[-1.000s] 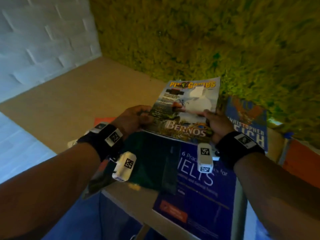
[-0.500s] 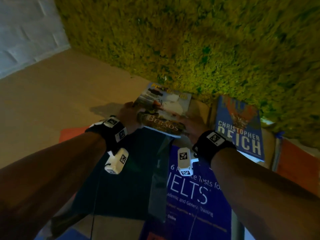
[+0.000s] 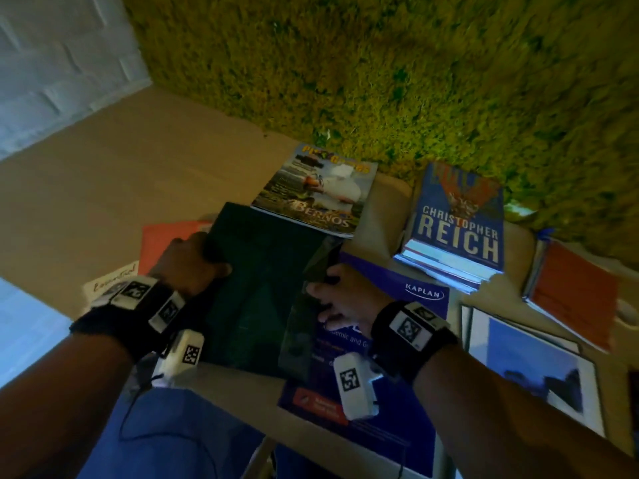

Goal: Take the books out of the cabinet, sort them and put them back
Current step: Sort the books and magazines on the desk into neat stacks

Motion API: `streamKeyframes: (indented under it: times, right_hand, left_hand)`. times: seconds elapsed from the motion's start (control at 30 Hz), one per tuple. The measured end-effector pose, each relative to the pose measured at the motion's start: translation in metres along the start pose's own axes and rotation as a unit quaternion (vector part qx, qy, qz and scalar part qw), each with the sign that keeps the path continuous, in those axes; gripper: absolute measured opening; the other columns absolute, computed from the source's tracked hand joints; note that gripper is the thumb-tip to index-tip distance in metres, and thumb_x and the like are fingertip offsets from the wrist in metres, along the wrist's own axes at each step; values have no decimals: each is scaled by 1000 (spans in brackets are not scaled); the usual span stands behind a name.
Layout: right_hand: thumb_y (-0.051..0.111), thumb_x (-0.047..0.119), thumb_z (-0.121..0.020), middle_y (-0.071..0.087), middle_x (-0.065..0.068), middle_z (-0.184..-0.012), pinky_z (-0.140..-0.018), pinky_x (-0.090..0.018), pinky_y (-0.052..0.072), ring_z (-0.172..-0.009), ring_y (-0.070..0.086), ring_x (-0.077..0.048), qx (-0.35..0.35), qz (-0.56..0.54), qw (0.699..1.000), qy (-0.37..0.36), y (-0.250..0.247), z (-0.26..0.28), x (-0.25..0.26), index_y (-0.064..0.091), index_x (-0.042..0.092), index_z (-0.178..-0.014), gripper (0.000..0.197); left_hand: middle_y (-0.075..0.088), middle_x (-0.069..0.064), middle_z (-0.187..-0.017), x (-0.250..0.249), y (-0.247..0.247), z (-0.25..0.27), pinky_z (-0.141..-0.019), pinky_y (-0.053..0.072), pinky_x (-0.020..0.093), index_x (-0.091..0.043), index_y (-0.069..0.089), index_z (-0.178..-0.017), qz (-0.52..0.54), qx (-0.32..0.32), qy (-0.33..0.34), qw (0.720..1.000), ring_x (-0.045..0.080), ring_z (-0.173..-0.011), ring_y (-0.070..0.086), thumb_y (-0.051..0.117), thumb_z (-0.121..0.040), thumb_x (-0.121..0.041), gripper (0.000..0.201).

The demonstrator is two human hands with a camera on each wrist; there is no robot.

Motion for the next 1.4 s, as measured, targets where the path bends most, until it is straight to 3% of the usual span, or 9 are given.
streamKeyframes:
  times: [0.13,0.3,0.57,0.7,0.8,1.0,1.1,1.27,1.4]
  right_hand:
    - [60,25,-102,60,-3,-84,-68,-34,50,-67,56,-17,52,-93,994,15,14,27,-14,58,16,-105,9]
    - [62,18,-99,69,-7,-100,-84,-47,58,-93,68,-28,105,-224,968,-41,10,76,-25,60,19,-110,11]
    - [60,18,-99,58,-9,-81,-74,-36,45,-77,56,-18,-168,-91,925,-329,-113,182,-1,61,11,-88,13]
    - [52,41,-98,60,-22,-98,-91,-54,52,-96,63,-33,-217,65,893,-389,-138,212,-28,67,9,-98,35]
    - [51,17,-101,61,-14,-120,-106,-27,44,-117,58,-19,-216,152,881,-392,-165,222,-59,71,9,-123,31]
    - [55,34,-90,63,-12,-131,-110,-34,39,-126,53,-27,-375,235,863,-242,-218,212,-166,65,16,-131,47]
    - [51,51,-90,52,-12,-145,-114,-45,36,-140,44,-29,-328,269,893,-149,-212,193,-217,59,25,-140,56]
    - [60,54,-94,5,-4,-171,-122,-57,23,-155,12,-32,-251,328,911,-5,-197,172,-274,34,44,-154,66]
    - [47,81,-67,-5,6,-171,-118,-66,20,-158,-5,-34,-290,319,902,38,-200,166,-283,15,73,-140,80]
  left_hand:
    - [59,17,-135,1,-10,34,-92,49,43,-22,46,-141,58,-15,3,998,37,-116,59,75,-81,-43,70]
    - [66,6,-124,-13,-15,95,-98,51,47,-33,55,-130,150,5,29,988,28,-108,65,69,-51,-75,91]
    - [46,-14,-141,-183,40,202,-97,49,36,-46,53,-132,209,53,307,927,7,-124,52,42,-67,-92,80]
    - [68,-16,-123,-253,63,240,-78,59,31,-37,53,-130,422,183,357,813,5,-107,68,64,-80,-65,59]
    - [72,0,-119,-278,84,246,-84,58,32,-25,60,-124,512,191,351,761,18,-110,68,64,-90,-17,36]
    - [71,-7,-91,-272,157,239,-67,49,10,-24,59,-115,432,177,235,853,-5,-79,67,68,-88,-2,36]
    - [65,-1,-94,-256,201,237,-67,44,20,-18,56,-113,330,223,201,895,16,-92,64,71,-86,-9,32]
    - [27,1,-158,-242,244,248,-116,30,40,-27,24,-155,185,242,201,931,23,-146,27,71,-83,-43,87]
    - [2,1,-166,-240,249,248,-121,16,47,-35,20,-155,111,260,226,932,22,-153,1,63,-85,-54,84]
Point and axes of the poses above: each hand's wrist, its own z-axis away from the middle knuckle, its own y-axis out of the palm, x = y × z, the point moved 1 cm from there along -z, towards the middle knuckle
